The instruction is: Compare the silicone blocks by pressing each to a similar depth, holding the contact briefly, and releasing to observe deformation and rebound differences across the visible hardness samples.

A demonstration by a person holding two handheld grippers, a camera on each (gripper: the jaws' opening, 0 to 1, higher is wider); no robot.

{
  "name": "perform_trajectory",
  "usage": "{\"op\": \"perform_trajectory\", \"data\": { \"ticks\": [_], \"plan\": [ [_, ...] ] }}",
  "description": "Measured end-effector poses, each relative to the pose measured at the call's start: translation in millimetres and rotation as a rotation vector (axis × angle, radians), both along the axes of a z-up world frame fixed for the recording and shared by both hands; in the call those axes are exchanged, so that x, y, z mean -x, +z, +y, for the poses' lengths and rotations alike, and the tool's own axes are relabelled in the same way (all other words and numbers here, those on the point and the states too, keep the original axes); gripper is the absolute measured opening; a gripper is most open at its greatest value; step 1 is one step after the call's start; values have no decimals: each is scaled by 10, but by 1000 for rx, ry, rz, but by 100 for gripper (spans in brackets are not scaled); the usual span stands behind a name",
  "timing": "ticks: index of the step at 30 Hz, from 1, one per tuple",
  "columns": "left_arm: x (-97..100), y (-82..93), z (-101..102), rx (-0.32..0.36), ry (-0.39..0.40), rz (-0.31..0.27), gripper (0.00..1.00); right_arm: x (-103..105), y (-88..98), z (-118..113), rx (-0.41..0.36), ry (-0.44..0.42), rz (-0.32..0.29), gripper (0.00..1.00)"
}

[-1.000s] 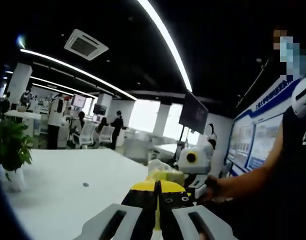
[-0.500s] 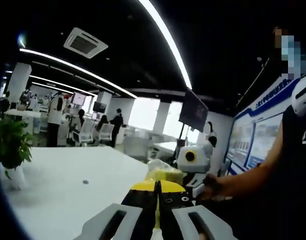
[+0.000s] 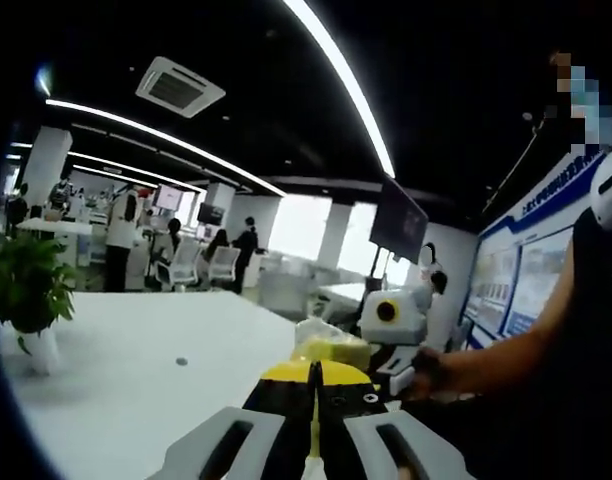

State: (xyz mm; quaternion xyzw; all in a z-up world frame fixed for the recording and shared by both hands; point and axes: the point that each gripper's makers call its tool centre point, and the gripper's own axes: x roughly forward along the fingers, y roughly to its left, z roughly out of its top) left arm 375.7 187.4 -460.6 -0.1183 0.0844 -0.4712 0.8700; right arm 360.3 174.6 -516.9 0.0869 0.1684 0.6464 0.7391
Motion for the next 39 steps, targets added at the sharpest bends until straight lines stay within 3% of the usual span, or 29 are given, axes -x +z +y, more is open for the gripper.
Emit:
{"op": "perform_trajectory", "data": {
  "ticks": [16, 19, 21, 22, 28, 35, 39],
  "plan": [
    [-16, 9, -2, -13, 29, -45, 0, -10, 5, 7, -6, 0, 5, 0],
    [11, 52, 22, 0, 17, -29, 0, 31, 35, 16, -20, 6, 15, 0],
    [14, 49, 19, -8, 16, -31, 0, 60, 52, 29, -14, 10, -15, 1],
    [17, 51, 19, -8, 14, -32, 0, 20, 53, 20, -2, -8, -62, 2],
    [18, 126, 27, 15, 18, -34, 0, 17, 108, 32, -23, -19, -37, 5],
    [18, 178, 39, 56, 7, -4, 0, -59, 143, 43, -29, -53, -77, 8],
    [21, 196, 16, 63, 10, -6, 0, -103, 107, 22, -23, -79, -52, 17]
  ]
}}
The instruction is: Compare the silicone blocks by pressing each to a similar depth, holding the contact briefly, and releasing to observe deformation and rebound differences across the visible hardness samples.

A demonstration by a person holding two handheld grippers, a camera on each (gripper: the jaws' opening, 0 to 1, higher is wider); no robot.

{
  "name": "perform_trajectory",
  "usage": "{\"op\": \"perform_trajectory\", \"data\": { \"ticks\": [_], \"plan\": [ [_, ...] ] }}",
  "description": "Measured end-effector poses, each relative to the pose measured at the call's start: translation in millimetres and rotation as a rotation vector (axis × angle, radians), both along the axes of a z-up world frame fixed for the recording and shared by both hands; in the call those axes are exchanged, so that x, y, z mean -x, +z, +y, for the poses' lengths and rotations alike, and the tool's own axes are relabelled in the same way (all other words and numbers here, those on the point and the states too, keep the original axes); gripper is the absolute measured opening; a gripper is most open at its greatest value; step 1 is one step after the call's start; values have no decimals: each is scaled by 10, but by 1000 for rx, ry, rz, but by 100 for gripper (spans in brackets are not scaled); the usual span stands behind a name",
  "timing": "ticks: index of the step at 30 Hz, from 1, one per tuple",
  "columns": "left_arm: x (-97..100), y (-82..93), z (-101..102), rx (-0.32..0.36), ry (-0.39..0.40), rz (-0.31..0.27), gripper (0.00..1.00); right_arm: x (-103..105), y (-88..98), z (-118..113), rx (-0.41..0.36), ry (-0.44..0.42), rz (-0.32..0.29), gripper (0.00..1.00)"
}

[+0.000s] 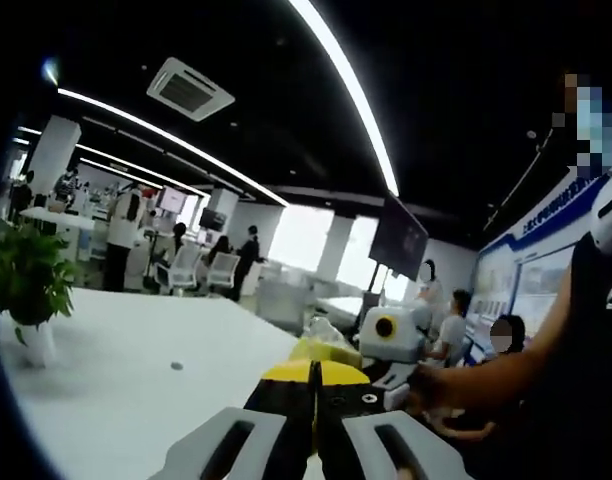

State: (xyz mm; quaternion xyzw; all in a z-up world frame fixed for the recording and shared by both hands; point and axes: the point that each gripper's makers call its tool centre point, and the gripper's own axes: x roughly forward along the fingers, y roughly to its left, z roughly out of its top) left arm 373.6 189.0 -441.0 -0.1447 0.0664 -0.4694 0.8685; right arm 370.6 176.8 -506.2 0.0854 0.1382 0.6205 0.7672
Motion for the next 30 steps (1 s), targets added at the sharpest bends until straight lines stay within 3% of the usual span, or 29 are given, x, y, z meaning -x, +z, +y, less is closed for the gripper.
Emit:
{"op": "perform_trajectory", "data": {
  "ticks": [7, 10, 13, 15, 17, 19, 27, 30],
  "plan": [
    [-13, 30, -2, 2, 7, -15, 0, -74, -1, -48, -10, -50, -15, 39],
    [-33, 99, 25, 14, 18, -30, 0, -183, 36, -98, -40, -112, -30, 62],
    [-71, 122, 60, 23, 27, -29, 0, -265, 34, -168, -42, -158, -42, 78],
    [-106, 116, 102, 25, 42, -27, 0, -323, -5, -249, -30, -193, -29, 85],
    [-127, 117, 132, 33, 48, -22, 0, -348, -41, -363, -14, -208, -54, 90],
    [-146, 135, 159, 40, 58, -25, 0, -448, -68, -546, 5, -278, -90, 96],
    [-262, 124, 310, 67, 109, -10, 0, -617, -182, -1170, 89, -432, -141, 96],
    [-312, 48, 405, 77, 134, 11, 0, -635, -278, -1381, 108, -478, -134, 96]
  ]
}}
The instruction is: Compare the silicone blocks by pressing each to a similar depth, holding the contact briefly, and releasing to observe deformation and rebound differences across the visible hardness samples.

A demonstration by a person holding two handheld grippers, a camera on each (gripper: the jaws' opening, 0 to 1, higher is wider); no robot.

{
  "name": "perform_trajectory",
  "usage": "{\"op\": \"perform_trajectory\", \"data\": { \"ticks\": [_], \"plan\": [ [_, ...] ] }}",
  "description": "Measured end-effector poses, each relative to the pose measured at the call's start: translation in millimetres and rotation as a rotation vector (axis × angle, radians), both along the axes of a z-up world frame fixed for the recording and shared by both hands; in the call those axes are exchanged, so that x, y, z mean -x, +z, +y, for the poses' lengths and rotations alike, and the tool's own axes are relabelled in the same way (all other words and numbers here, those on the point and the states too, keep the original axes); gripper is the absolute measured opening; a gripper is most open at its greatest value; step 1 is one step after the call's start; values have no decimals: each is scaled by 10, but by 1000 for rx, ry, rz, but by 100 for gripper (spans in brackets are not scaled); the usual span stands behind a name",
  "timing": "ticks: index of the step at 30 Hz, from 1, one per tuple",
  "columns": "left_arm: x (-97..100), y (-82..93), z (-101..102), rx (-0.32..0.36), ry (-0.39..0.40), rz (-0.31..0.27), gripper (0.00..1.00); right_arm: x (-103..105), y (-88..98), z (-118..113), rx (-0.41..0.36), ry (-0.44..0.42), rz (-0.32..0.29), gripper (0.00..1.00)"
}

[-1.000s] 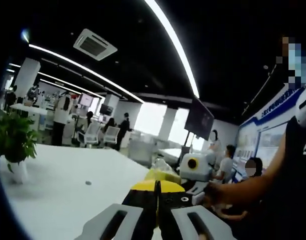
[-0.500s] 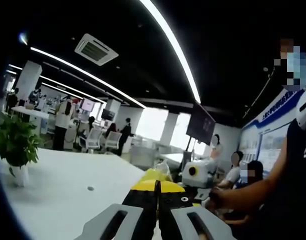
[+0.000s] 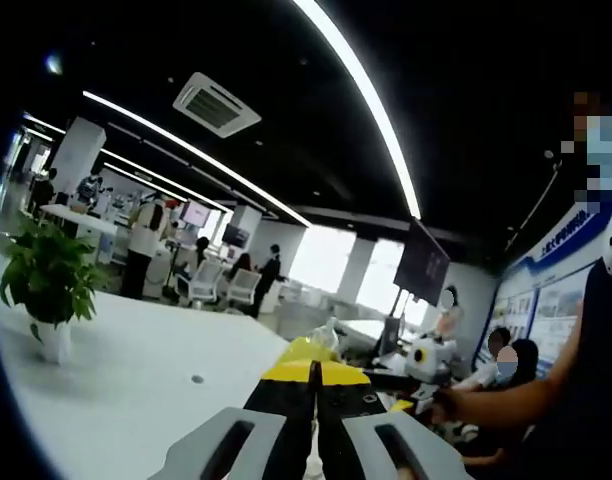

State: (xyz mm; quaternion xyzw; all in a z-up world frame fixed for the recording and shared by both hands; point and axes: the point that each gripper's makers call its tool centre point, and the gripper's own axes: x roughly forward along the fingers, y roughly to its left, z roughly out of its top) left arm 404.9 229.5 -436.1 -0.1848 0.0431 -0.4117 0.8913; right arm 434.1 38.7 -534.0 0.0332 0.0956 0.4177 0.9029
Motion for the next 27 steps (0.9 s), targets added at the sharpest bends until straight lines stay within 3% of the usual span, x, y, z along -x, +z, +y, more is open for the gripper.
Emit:
{"op": "perform_trajectory", "data": {
  "ticks": [4, 11, 18, 27],
  "plan": [
    [-40, -124, 95, 38, 17, 49, 0, 13, -187, -198, 24, -46, 27, 96],
    [-83, -353, 171, 33, 35, 87, 0, 107, -502, -425, 68, -95, 67, 96],
    [-72, -513, 122, 51, 30, 131, 0, 177, -676, -539, 108, -124, 61, 96],
    [-128, -774, 101, 94, 33, 206, 0, 252, -880, -658, 106, -153, 105, 96]
  ]
}}
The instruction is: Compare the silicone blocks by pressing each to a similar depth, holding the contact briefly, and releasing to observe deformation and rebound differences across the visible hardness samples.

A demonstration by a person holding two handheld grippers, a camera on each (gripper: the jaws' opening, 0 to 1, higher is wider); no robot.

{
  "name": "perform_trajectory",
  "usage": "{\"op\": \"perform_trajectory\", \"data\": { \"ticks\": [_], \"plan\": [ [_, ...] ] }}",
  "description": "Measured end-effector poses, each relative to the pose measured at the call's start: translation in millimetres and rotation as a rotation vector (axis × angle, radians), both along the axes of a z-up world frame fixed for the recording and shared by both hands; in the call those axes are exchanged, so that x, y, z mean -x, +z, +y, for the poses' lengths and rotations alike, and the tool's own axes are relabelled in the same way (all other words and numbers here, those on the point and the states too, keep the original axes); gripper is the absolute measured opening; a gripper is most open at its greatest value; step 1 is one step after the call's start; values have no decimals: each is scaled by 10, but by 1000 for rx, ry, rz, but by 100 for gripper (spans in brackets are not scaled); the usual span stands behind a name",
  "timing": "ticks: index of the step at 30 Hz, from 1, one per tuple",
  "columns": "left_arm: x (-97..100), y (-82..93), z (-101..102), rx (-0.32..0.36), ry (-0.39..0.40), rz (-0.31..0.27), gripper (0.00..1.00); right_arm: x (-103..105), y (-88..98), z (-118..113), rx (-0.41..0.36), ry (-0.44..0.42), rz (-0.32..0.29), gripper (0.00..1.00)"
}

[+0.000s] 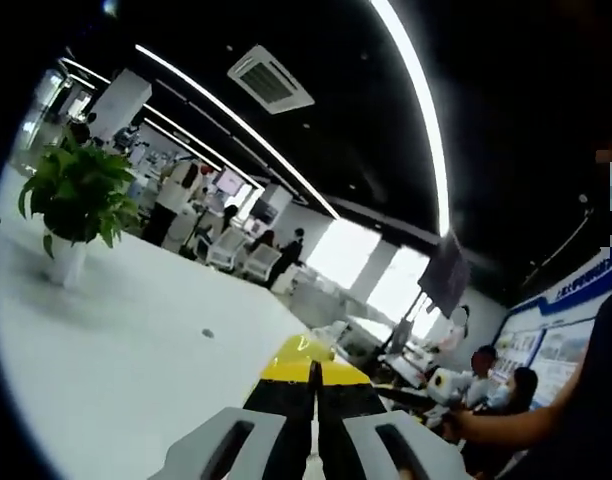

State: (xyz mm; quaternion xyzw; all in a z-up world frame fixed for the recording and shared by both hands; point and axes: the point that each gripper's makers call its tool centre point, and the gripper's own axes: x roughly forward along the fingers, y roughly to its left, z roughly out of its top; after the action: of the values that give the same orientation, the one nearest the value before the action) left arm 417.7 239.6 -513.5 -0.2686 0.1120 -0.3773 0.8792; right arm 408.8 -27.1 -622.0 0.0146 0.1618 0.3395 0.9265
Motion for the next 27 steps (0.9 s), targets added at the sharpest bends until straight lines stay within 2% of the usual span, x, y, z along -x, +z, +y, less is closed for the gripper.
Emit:
{"op": "perform_trajectory", "data": {
  "ticks": [5, 8, 16, 17, 27],
  "plan": [
    [-29, -162, -36, -16, -5, 32, 0, 31, -68, -38, -6, -17, 15, 96],
    [-44, -281, -49, -18, -3, 58, 0, 46, -89, -84, -2, -35, 2, 96],
    [-70, -620, -54, 8, -1, 144, 0, 101, -179, -151, 0, -48, 24, 96],
    [-84, -703, -35, 12, -1, 157, 0, 105, -186, -161, -1, -51, 25, 96],
    [-199, -1098, 61, 12, 30, 217, 0, 117, -310, -236, 24, -75, 22, 96]
  ]
}}
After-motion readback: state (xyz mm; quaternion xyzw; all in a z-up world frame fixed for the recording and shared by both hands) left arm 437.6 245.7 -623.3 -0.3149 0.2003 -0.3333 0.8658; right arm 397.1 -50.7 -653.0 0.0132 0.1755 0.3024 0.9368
